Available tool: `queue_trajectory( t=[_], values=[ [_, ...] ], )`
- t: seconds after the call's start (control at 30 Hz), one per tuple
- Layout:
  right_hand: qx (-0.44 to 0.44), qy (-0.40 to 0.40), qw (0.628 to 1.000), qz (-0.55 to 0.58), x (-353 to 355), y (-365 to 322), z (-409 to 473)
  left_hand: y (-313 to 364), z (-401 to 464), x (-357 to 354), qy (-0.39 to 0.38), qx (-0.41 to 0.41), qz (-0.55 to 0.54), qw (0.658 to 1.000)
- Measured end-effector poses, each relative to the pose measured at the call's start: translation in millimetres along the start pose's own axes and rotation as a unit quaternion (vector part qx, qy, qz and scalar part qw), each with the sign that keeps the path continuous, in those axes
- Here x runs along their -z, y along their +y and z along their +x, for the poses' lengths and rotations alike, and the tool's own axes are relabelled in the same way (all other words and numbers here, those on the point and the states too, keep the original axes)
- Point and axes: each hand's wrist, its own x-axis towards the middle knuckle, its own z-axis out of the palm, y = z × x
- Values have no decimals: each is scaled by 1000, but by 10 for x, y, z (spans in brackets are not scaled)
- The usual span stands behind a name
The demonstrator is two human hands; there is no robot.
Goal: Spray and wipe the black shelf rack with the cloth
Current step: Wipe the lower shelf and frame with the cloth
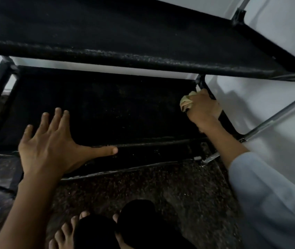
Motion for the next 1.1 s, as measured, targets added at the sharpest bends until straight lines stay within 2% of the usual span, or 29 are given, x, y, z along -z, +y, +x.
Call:
queue_trajectory(
  t=[0.07, 0.17, 0.23, 0.33, 0.4, 0.5, 0.63, 0.73, 0.83, 0.93, 1.0, 1.1],
  values=[
    [-8, -5, 1000, -3, 71, -247, -105, 5, 5, -18, 7, 8, 3, 1000],
    [58, -1, 996, 60, 240, -692, -438, 33, -15, -40, 23, 8, 8, 1000],
    [165, 9, 980, 113, 328, -1032, -786, 25, -9, -58, 33, 8, 12, 999],
    [372, 19, 919, 131, 390, -1355, -1259, -24, 70, -122, 33, 6, -12, 999],
    [419, -1, 895, 152, 360, -1327, -1247, -51, 134, -166, 31, 7, -21, 999],
    [360, -57, 903, 228, 336, -996, -985, -79, 178, -202, 17, 9, -45, 999],
    [240, -52, 953, 177, 188, -157, -636, -101, 185, -192, 12, 14, -56, 998],
    [138, -48, 977, 153, 145, 394, -474, -85, 171, -222, 10, 14, -72, 997],
    [77, -21, 982, 168, 95, 478, -435, -85, 158, -200, 3, 15, -78, 997],
    [36, 27, 992, 115, 55, 182, -540, 98, 92, -120, -8, 12, -27, 1000],
    [43, 34, 990, 132, 115, -63, -641, 416, 48, -151, -12, -24, -4, 1000],
    [162, 8, 962, 218, 210, -447, -913, 821, 17, -311, 0, -112, 28, 993]
  ],
)
